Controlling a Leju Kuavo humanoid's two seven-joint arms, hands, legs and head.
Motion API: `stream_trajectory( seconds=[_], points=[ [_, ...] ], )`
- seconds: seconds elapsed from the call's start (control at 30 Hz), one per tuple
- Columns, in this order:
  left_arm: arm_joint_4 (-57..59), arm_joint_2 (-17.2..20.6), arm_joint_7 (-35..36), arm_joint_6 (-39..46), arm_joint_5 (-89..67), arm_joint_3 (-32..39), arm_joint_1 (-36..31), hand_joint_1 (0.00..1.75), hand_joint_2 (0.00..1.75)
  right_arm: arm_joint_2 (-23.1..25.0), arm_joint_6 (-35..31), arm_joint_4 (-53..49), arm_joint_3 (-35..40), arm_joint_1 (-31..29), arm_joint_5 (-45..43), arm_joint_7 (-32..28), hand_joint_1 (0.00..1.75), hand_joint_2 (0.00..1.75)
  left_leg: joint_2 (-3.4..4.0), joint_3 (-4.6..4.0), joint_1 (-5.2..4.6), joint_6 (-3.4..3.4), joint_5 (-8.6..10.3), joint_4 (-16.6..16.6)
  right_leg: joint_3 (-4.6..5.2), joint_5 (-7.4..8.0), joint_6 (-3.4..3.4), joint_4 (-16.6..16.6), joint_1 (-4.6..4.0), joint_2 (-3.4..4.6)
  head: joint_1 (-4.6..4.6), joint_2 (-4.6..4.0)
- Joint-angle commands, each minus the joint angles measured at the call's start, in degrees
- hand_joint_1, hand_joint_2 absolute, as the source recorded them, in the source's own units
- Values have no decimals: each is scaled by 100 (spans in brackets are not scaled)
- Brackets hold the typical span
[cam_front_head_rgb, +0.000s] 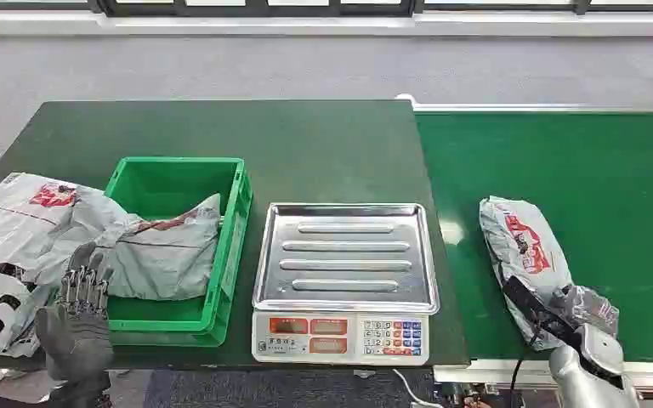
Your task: Moved the parcel from conveyor to table for the left to box.
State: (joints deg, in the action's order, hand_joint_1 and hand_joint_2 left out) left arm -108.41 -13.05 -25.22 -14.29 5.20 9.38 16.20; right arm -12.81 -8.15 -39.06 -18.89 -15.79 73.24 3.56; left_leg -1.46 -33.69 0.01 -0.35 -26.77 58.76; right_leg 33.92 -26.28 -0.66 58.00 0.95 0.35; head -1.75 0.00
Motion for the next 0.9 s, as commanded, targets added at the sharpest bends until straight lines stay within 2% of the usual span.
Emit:
stream_trajectory(
  seconds=[0.03,0.13,0.37,0.4,0.47,0.6,0.67,0.73,0.83,0.87,0.9],
  points=[
    [212,-23,-7,-22,10,276,4,0,0,375,40,-82,250,81,52,-37,175,175,27,16,3,-6,0,-18,-11,5,9,-17,-5,12,0,0],
    [193,-19,-22,-32,20,297,3,0,0,586,-6,-89,390,126,136,-36,175,175,27,11,6,-5,-3,-10,-7,4,7,-11,-7,17,0,0],
    [206,-34,-30,-41,38,306,-7,0,0,694,-36,-158,425,199,128,-67,175,175,30,13,6,-7,-2,-14,-7,5,9,-14,-7,18,0,0],
    [195,-73,-41,-78,85,350,34,0,0,867,-475,-454,387,300,0,-169,175,175,26,14,7,-7,-2,-15,-9,3,10,-15,-8,12,0,0],
    [144,-105,-62,-101,81,391,79,0,0,942,-527,-807,353,358,-41,-137,175,175,50,21,6,-10,1,-28,-8,10,14,-24,-8,29,0,0],
    [117,-163,-76,-123,77,451,99,0,0,1039,-744,-1507,351,496,-107,-292,175,175,25,3,1,-7,-5,-7,5,0,6,-1,-2,14,0,0],
    [97,-235,-118,-97,59,506,135,0,0,1174,-1519,-2111,295,542,-380,-651,175,175,32,2,1,-8,-6,-7,8,1,7,0,-1,21,0,0],
    [44,-291,-171,-92,35,514,197,0,0,1264,-1814,-2778,313,624,-629,-879,175,175,34,-3,0,-8,-6,-5,14,2,6,3,0,22,0,0],
    [36,-295,-177,-93,31,510,200,0,0,1269,-1777,-2867,307,652,-652,-872,175,175,36,-1,0,-8,-6,-7,13,1,8,1,-1,22,0,0],
    [37,-300,-191,-83,23,510,196,0,0,1287,-1912,-2963,296,683,-742,-981,175,175,39,4,2,-10,-5,-13,7,2,10,-6,-3,21,0,0],
    [44,-304,-203,-71,20,510,200,0,0,1319,-2285,-3142,310,703,-1031,-1346,175,175,27,3,3,-8,-5,-9,7,0,7,-5,-4,14,0,0]
  ],
)
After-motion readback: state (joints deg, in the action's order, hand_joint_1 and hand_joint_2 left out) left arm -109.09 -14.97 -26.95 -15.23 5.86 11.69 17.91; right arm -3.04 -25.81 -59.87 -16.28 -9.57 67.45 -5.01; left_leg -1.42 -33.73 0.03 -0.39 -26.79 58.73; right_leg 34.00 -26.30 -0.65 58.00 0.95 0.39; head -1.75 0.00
